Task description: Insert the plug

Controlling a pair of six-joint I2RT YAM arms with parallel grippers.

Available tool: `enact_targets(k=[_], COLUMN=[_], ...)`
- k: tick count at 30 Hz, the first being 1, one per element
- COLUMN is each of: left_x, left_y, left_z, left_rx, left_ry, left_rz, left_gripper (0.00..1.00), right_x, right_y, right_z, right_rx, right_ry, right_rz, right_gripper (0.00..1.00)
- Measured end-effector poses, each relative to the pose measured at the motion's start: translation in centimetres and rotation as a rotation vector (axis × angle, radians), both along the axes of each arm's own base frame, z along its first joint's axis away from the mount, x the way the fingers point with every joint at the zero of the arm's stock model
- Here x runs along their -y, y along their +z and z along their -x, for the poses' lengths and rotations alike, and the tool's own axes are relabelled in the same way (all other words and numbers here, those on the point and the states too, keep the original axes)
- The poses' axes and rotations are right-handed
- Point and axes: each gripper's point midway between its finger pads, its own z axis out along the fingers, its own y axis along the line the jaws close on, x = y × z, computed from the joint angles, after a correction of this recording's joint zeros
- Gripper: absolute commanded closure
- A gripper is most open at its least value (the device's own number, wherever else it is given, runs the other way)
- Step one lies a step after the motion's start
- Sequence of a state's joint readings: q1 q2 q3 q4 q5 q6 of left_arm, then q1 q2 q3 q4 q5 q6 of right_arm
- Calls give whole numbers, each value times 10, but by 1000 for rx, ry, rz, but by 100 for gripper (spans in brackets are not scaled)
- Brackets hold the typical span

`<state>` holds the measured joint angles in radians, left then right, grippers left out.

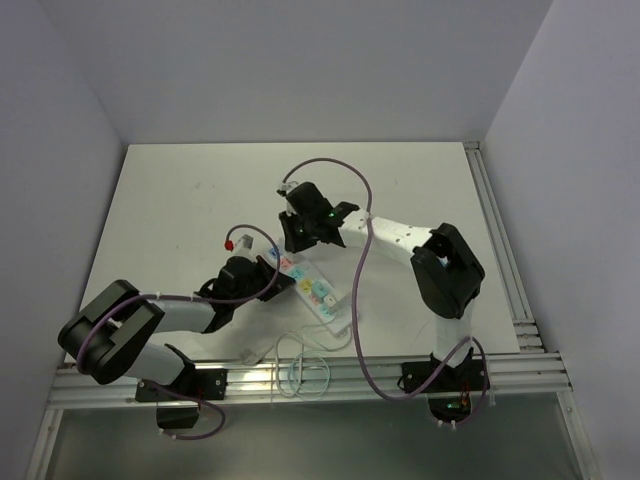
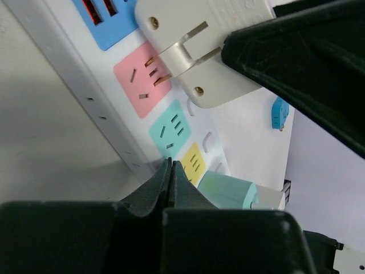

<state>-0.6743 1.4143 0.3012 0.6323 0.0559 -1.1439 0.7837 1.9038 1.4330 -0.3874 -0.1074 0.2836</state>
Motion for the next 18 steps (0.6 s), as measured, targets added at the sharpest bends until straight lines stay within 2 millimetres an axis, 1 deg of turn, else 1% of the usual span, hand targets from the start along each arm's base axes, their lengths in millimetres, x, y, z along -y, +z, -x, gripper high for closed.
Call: enact_targets(k=[5, 10, 18], left_x=[-1, -1, -1], left_y=[0, -1, -1], left_z=[-1, -2, -8], left_rx=[-17, -22, -23], left_ry=[15, 21, 41], left_rz=[8, 14, 32], left_gripper=[100, 100, 100], right_x=[7, 6, 2], right_y=[0, 1, -1], right_z=[3, 6, 2], right_rx=[116, 235, 298], right_ry=[-63, -106, -154], right_rz=[-7, 23, 58], right_gripper=[100, 100, 100])
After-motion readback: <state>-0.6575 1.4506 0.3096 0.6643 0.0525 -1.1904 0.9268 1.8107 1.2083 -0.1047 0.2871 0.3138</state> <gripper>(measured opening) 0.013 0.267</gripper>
